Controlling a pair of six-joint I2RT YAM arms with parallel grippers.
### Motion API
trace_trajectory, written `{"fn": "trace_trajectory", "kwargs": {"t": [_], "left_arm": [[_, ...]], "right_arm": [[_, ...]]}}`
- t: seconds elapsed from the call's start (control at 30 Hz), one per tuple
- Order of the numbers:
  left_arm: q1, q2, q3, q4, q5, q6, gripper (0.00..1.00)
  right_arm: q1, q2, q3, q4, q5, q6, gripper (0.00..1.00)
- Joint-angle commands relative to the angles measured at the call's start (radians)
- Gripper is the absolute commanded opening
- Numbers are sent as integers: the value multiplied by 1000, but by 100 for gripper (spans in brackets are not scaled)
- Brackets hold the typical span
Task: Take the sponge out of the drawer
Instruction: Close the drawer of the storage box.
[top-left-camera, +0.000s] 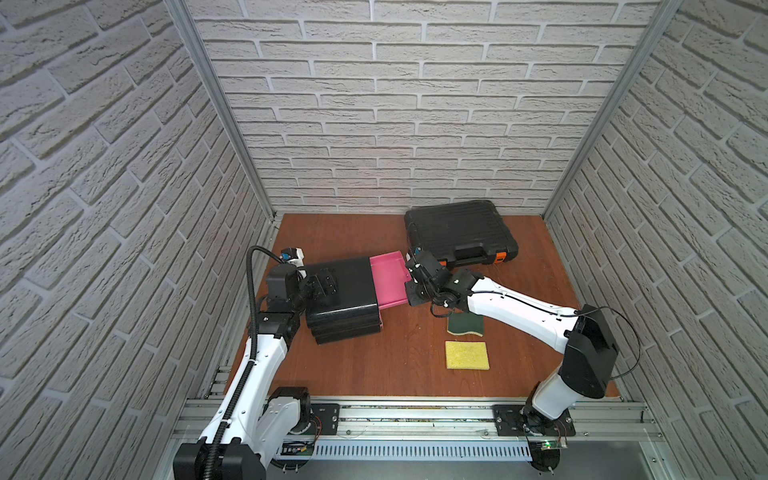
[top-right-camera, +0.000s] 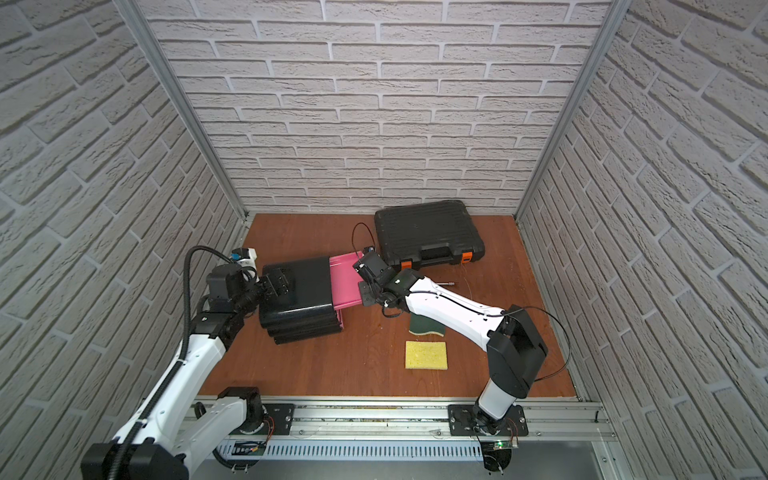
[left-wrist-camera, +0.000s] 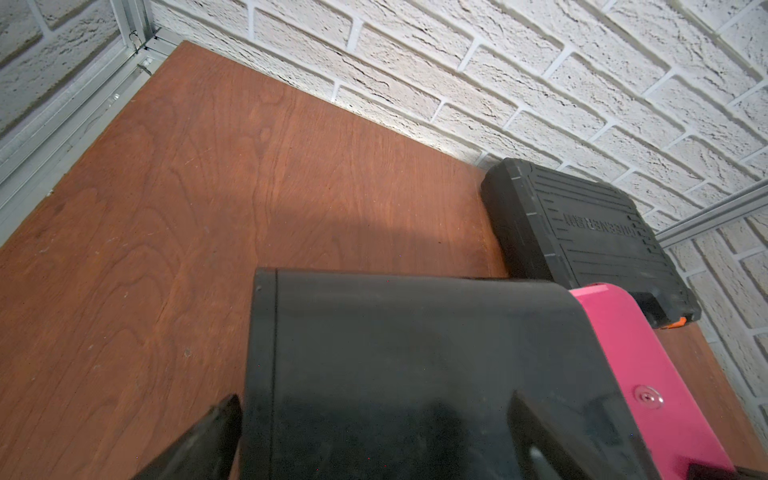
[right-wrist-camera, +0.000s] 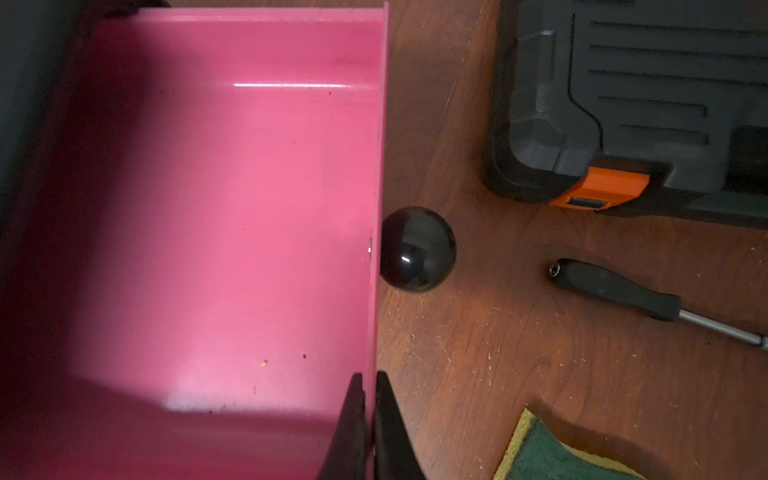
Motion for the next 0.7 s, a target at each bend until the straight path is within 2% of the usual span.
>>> {"fn": "trace_trajectory", "kwargs": {"t": [0.0,0.17,0.33,0.53,0.67], "left_arm": [[-6,12,-9,86,106,-7,98],[-6,15,-12,95,121,-8,98],[-7,15,-13,94,121,-11,98],[-7,8,-13,85,100,-13,98],[-7,-32,-18,77,73,-30,98]], "right_arm": [[42,2,50,156,-81,1,8],[65,4,57,184,-103,6,12],[74,-11,53,173,-92,-7,38],[75,-110,-16,166,-7,-15,52],[74,-204,-74,137,100,-22,69]]}}
